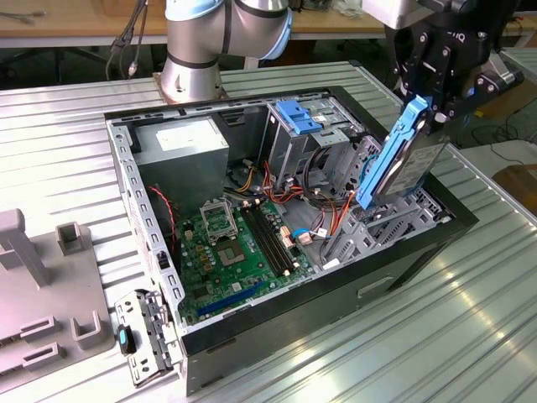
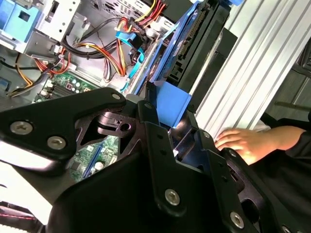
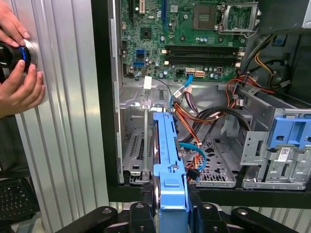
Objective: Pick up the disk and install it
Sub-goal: 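Insert the disk into the insertion slot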
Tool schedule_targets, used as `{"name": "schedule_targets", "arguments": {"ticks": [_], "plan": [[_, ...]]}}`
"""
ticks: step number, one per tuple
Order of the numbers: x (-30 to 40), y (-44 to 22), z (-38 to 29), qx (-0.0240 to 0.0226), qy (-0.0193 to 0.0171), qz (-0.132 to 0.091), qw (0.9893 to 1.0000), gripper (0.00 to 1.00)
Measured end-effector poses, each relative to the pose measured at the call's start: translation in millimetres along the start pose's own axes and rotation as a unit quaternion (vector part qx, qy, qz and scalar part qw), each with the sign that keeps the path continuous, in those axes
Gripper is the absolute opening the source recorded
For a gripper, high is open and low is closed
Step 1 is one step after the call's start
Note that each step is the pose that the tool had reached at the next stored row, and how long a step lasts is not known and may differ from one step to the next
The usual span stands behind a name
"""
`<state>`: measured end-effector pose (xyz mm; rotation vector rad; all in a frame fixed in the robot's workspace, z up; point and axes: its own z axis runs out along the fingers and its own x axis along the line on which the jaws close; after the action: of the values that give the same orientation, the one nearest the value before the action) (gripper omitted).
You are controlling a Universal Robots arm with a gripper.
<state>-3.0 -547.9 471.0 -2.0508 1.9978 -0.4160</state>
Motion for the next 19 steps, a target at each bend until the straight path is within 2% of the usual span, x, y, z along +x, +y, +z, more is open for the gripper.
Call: {"name": "schedule_targets", "arguments": {"ticks": [12, 16, 19], "plan": [[4.1, 3.6, 10.9, 0.0044, 0.0003, 0.0, 1.0, 0.37], [4.1, 4.5, 13.2, 0.0105, 0.0004, 0.0, 0.9999, 0.37], [4.2, 5.0, 14.3, 0.0117, 0.0004, 0.0, 0.9999, 0.37]]}}
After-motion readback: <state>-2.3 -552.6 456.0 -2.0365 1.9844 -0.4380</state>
